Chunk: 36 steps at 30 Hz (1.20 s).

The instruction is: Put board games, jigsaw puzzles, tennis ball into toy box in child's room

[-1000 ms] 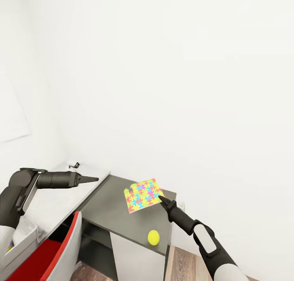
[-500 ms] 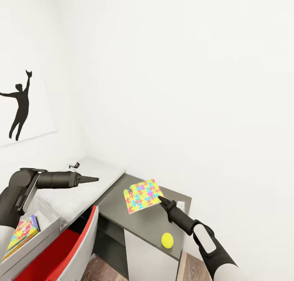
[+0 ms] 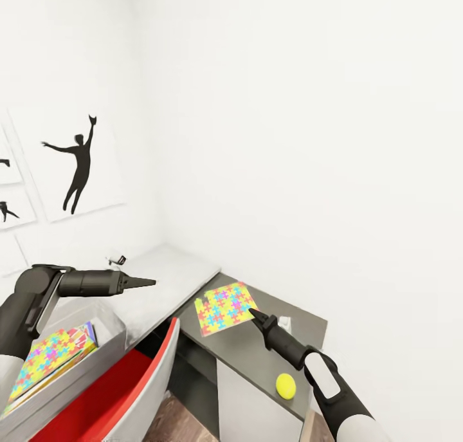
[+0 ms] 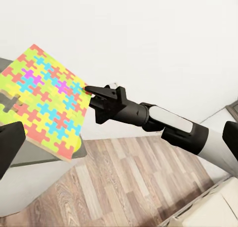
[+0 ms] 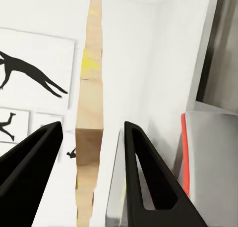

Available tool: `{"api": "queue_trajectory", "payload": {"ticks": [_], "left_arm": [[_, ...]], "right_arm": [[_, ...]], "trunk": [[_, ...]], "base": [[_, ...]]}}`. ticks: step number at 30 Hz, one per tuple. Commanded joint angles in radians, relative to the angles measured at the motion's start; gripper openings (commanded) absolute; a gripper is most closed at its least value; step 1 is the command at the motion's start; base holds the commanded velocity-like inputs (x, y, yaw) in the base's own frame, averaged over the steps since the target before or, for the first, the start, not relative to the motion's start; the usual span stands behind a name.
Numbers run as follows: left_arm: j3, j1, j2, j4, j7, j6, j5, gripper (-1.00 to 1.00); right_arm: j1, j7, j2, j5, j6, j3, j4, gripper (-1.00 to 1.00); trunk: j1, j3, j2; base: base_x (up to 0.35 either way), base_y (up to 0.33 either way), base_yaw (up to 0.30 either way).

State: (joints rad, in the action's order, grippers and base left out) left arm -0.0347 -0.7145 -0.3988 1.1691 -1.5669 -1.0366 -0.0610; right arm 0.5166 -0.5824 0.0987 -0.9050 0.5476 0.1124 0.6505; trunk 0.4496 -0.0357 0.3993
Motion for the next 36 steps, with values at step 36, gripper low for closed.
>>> {"api": "queue_trajectory", "payload": {"ticks": [36], "left_arm": [[-0.002,0.000,0.000,-0.040,-0.004,-0.008,0.001,1.00]], "right_arm": [[0.000,-0.004,-0.001,-0.005,-0.014,0.004,0.003,-1.00]], "trunk": [[0.000,-0.002,0.001]], "base": [[0.056,0.033,0.035]]}}
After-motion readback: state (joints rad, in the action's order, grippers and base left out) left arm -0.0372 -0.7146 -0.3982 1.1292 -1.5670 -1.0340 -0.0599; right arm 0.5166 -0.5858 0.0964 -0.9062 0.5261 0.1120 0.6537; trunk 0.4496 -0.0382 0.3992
